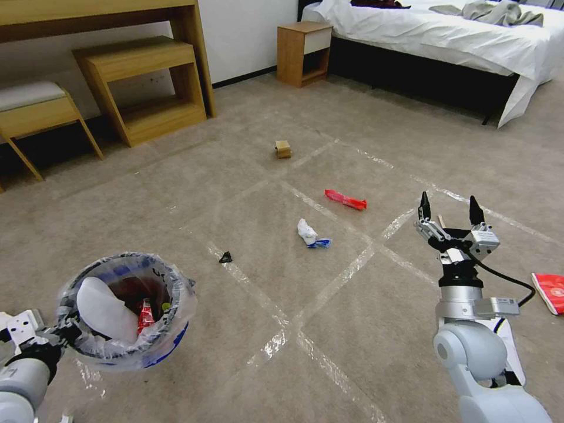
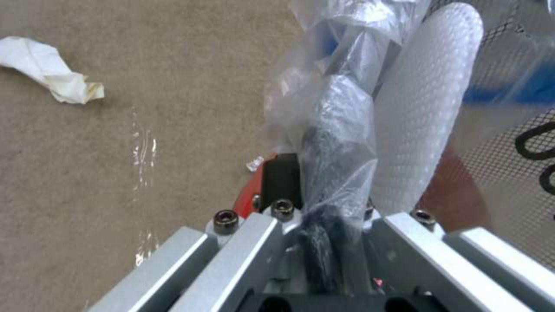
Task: Pick up the trash bin and place the garbage on the floor into it.
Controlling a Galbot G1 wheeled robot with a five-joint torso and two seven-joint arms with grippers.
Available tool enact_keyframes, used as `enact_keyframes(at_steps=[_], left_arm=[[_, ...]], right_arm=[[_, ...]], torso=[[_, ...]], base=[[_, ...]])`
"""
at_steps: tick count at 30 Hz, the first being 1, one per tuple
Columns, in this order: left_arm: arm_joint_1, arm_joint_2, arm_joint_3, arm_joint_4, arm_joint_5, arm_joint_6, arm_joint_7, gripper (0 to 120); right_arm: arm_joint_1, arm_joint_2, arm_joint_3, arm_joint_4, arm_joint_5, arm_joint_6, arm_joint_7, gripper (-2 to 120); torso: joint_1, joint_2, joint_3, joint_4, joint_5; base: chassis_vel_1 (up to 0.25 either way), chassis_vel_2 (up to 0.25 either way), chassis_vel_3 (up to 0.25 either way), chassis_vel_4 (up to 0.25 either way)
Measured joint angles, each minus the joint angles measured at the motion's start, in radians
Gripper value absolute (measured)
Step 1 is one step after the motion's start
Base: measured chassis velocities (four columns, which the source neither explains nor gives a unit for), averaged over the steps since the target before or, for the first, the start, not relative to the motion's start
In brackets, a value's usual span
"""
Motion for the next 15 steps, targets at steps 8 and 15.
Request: enact_keyframes(at_steps=[8,15], left_arm=[[-0.003,0.003,-0.010,0.006,-0.006,0.000,0.000,0],[-0.011,0.001,-0.016,0.019,-0.011,0.000,-0.001,0]], right_arm=[[0.000,0.002,-0.003,-0.003,-0.002,0.000,-0.001,100],[-0.001,0.002,-0.006,-0.003,-0.004,0.000,-0.001,100]], torso=[[0.000,0.000,0.000,-0.0001,0.0000],[0.000,0.000,0.000,-0.0001,0.0000]], base=[[-0.069,0.079,0.071,-0.072],[-0.063,0.074,0.075,-0.064]])
